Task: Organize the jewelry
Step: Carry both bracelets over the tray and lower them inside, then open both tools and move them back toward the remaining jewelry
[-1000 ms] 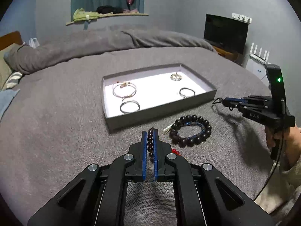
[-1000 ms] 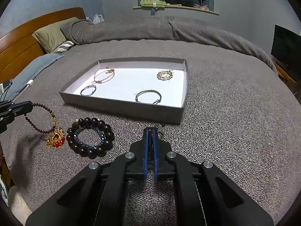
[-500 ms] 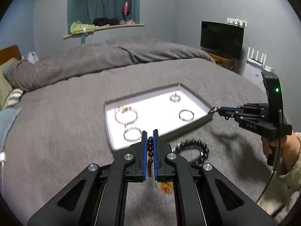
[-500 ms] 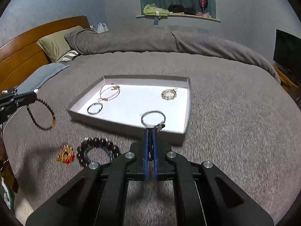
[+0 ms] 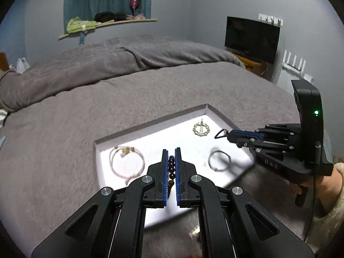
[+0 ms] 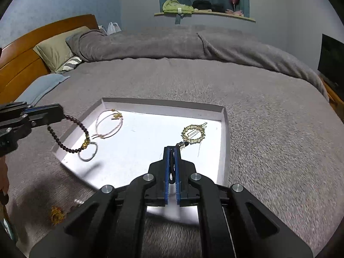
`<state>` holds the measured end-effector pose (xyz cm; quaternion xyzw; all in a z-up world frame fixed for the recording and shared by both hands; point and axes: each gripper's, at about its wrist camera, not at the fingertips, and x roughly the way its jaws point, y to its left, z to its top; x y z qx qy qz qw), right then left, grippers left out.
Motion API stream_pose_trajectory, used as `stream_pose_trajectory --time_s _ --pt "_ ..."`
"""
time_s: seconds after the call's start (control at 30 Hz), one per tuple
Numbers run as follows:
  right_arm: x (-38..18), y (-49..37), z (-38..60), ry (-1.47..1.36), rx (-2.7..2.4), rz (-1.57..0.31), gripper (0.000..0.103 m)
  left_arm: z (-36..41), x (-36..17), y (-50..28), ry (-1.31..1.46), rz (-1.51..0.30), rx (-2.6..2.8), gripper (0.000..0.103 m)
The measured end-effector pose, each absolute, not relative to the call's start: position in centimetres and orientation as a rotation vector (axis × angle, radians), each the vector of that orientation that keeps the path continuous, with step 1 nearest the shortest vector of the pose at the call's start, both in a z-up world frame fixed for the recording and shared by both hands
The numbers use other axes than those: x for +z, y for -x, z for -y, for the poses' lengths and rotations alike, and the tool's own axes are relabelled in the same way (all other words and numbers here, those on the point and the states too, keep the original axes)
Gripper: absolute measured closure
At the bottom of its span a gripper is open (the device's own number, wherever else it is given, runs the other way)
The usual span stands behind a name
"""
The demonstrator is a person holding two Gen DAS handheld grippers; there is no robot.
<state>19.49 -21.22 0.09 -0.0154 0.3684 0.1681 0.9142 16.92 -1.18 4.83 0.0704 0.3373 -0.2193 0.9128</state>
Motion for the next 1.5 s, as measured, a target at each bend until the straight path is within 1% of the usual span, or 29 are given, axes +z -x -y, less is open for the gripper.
stream_pose_trajectory --time_s 0.27,0.5,0.6,0.77,0.97,1.03,1.1,1.2,1.23,1.3,1.33,1.37,1.47,1.5 --pt "-1.9 -22.5 20.7 0.021 0.353 -0.832 0.099 2.5 2.5 -24.0 -0.074 -0.778 -0.474 0.096" --pt "-2.8 -23.5 20.7 0.036 0.338 -0.874 0.099 1.0 0.4 -28.5 0.017 -0.843 -0.398 0.096" --pt "-3.0 -23.6 20.8 0.042 0.331 -0.884 0.099 0.5 -0.5 -29.7 0.037 -0.874 -0.373 0.096" --pt "-3.2 -23.7 21.0 0.043 0.322 -0.883 0.099 1.0 -1.6 -30.3 -0.011 -0.910 -0.351 0.096" --pt "-3.1 -23.6 20.9 0.049 0.308 -0.872 0.098 1.6 -2.0 -30.6 -0.032 -0.924 -0.352 0.096" --pt "-2.9 -23.5 20.9 0.049 0.307 -0.864 0.095 1.6 -2.2 -30.5 -0.037 -0.934 -0.354 0.096" --pt "-2.6 -23.2 21.0 0.049 0.305 -0.853 0.082 1.6 -2.3 -30.3 -0.042 -0.944 -0.356 0.096" --pt "-2.1 -22.6 21.0 0.049 0.312 -0.829 0.075 1.5 -2.2 -30.2 -0.036 -0.944 -0.363 0.096" --pt "-1.9 -22.4 20.9 0.054 0.312 -0.822 0.073 1.4 -2.1 -30.1 -0.028 -0.943 -0.365 0.094" --pt "-1.7 -22.1 21.0 0.060 0.308 -0.813 0.063 1.3 -1.9 -29.9 -0.020 -0.934 -0.366 0.076" --pt "-1.7 -21.9 21.0 0.060 0.306 -0.810 0.061 1.3 -1.7 -29.7 -0.023 -0.924 -0.369 0.074" --pt "-1.6 -21.9 21.2 0.057 0.304 -0.808 0.057 1.4 -1.5 -29.5 -0.028 -0.918 -0.373 0.073" --pt "-1.1 -21.5 21.9 0.030 0.302 -0.798 0.052 1.7 -1.1 -28.8 -0.046 -0.910 -0.379 0.072" --pt "-0.9 -21.2 22.1 0.025 0.301 -0.790 0.048 1.7 -1.1 -28.6 -0.049 -0.907 -0.380 0.067"
